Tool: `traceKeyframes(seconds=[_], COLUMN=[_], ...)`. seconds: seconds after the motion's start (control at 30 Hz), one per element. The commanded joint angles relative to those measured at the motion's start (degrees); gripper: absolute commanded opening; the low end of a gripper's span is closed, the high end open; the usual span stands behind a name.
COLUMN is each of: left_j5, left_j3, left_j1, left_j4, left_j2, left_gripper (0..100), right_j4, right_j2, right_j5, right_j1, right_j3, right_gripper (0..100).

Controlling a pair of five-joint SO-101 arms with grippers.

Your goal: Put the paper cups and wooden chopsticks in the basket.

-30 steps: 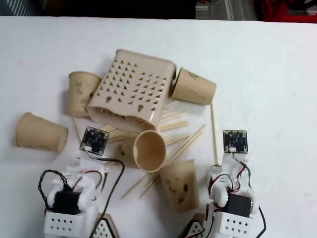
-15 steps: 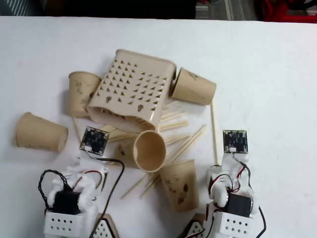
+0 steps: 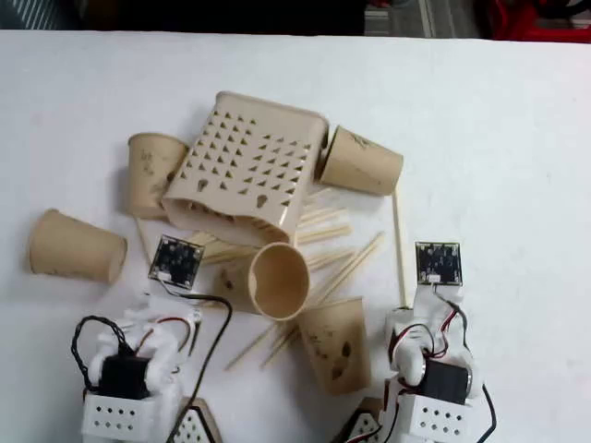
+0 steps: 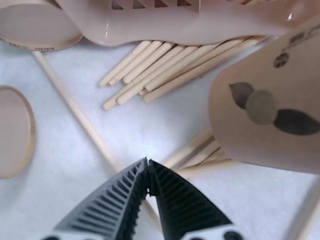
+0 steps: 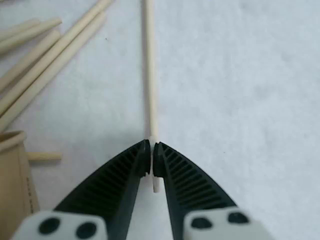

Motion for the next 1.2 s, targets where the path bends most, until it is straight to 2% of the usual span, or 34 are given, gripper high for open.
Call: traceKeyframes(seconds=[0.0, 0.37, 0.6, 0.67, 0.8, 1.03, 1.17], left_j5=[-0.1, -0.1, -0.2, -0.3, -0.3, -0.3, -0.3], left_j3=[-0.3, -0.3, -0.3, -0.3, -0.3, -0.3, -0.3], left_j1=[-0.4, -0.4, -0.4, -0.4, -0.4, -0.4, -0.4], left_j4=[0.3, 0.3, 0.3, 0.3, 0.3, 0.1, -0.1], left_j2=[-0.1, -0.1, -0.1, -0.1, -0.1, -0.1, -0.1], left_gripper=[3, 2, 2, 3, 3, 3, 3], right_j4=[0.1, 0.0, 0.0, 0.0, 0.0, 0.1, 0.0], right_j2=[-0.1, -0.2, -0.2, -0.1, 0.0, 1.1, 9.5], right_j5=[0.1, 0.6, 0.8, 4.4, 17.4, 17.0, 16.9], right_j1=[0.2, 0.6, 1.9, 0.6, -2.3, -11.3, -15.3], right_j3=[0.5, -0.3, -12.7, -16.8, -23.9, -35.1, -41.5], right_gripper=[3.1, 3.5, 3.5, 3.5, 3.5, 7.0, 9.1])
